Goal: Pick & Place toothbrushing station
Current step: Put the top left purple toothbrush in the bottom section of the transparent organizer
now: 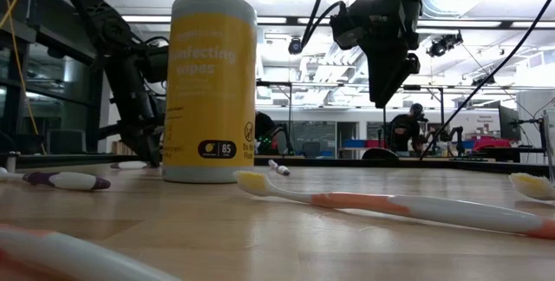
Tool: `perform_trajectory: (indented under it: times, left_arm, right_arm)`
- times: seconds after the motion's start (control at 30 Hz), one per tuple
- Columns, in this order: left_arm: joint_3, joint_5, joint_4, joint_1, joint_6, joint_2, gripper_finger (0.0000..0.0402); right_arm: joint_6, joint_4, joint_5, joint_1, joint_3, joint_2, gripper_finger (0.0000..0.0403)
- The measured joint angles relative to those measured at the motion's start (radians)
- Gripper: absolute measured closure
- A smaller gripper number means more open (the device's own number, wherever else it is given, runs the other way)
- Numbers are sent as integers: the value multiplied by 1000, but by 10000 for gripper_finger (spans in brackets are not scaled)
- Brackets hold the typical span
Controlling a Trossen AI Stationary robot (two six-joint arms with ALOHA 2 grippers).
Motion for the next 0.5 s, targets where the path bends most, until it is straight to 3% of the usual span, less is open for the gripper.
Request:
perform_trajectory:
  times: [0.5]
  left_arm:
    - [-6,144,49,-6,92,-165,398]
  right_arm:
    - [0,0,0,0,0,0,283]
